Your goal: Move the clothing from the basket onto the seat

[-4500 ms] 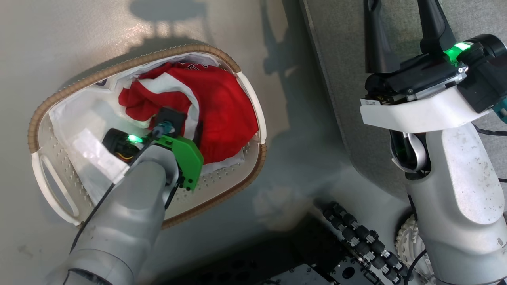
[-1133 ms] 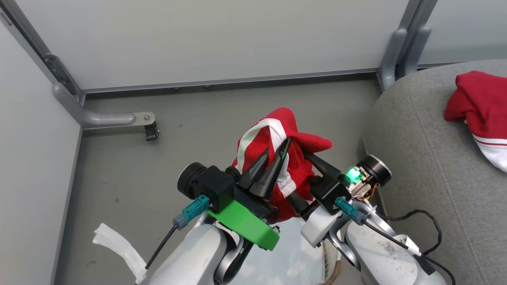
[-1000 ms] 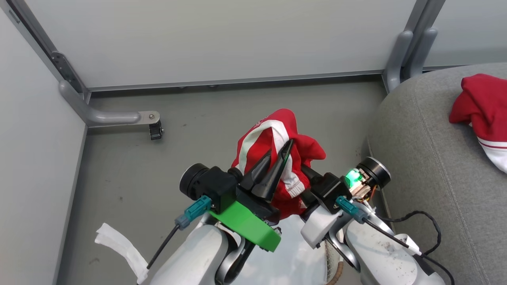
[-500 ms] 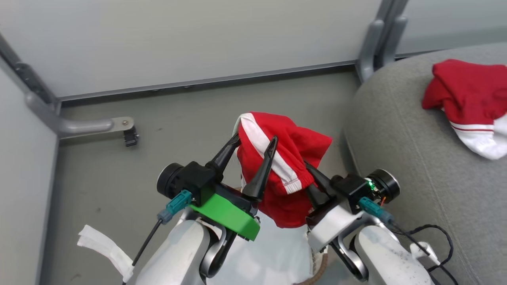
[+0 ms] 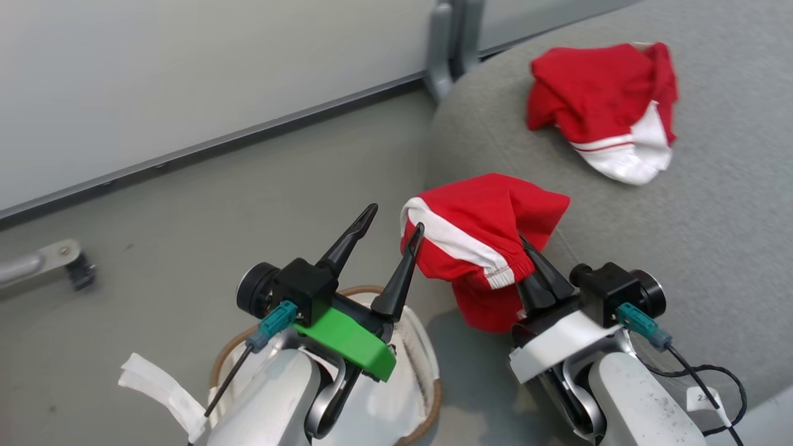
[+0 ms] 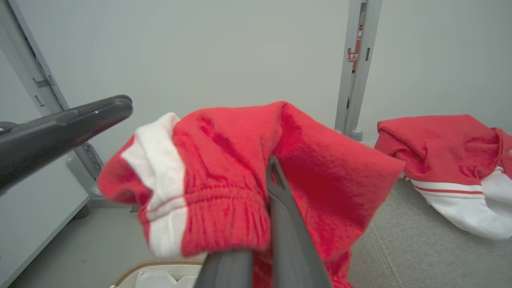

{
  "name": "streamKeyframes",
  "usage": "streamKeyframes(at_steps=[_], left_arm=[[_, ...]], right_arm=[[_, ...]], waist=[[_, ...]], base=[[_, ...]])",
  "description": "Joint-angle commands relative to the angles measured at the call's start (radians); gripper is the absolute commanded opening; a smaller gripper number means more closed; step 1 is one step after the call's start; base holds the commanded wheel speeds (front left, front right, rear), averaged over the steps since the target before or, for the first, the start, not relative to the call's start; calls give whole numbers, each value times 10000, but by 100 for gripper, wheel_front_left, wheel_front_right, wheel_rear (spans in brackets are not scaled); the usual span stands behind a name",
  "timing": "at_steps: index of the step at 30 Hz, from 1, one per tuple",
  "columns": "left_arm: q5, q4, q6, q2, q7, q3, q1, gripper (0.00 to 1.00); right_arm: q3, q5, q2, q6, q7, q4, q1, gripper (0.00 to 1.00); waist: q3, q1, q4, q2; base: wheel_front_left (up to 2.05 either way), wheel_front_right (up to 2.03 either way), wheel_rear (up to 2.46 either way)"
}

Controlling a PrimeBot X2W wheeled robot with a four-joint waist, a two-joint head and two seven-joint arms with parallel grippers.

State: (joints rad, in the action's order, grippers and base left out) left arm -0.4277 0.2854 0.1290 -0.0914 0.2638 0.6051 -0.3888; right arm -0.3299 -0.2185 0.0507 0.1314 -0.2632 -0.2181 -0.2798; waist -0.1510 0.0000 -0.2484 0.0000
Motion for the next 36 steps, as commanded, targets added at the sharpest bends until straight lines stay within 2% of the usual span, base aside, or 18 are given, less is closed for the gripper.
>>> streamKeyframes(at_steps=[1, 7, 14, 26, 36], left_arm=[[29, 41, 34, -108, 6, 15, 86, 100], [-76, 166, 34, -183, 8, 61, -35, 100], [35, 189, 34, -286, 6, 213, -398, 100], [191, 200, 34, -582, 8, 576, -1355, 100], [409, -72, 35, -581, 8, 718, -2240, 100]], right_arm=[[64, -42, 14, -14, -20, 88, 147, 0], [442, -108, 13, -14, -20, 351, 299, 0], [1085, 126, 381, -14, -20, 493, -495, 0], [2309, 561, 1946, -14, -18, 677, -4022, 0], [3252, 1202, 3141, -14, -20, -595, -6167, 0]], waist=[[-303, 0, -1358, 0], [-539, 0, -2103, 0], [-1109, 0, -2213, 0], [-3049, 0, -1211, 0], [-4536, 0, -199, 0]], base=[[0, 0, 0], [0, 0, 0], [0, 0, 0], [0, 0, 0], [0, 0, 0]])
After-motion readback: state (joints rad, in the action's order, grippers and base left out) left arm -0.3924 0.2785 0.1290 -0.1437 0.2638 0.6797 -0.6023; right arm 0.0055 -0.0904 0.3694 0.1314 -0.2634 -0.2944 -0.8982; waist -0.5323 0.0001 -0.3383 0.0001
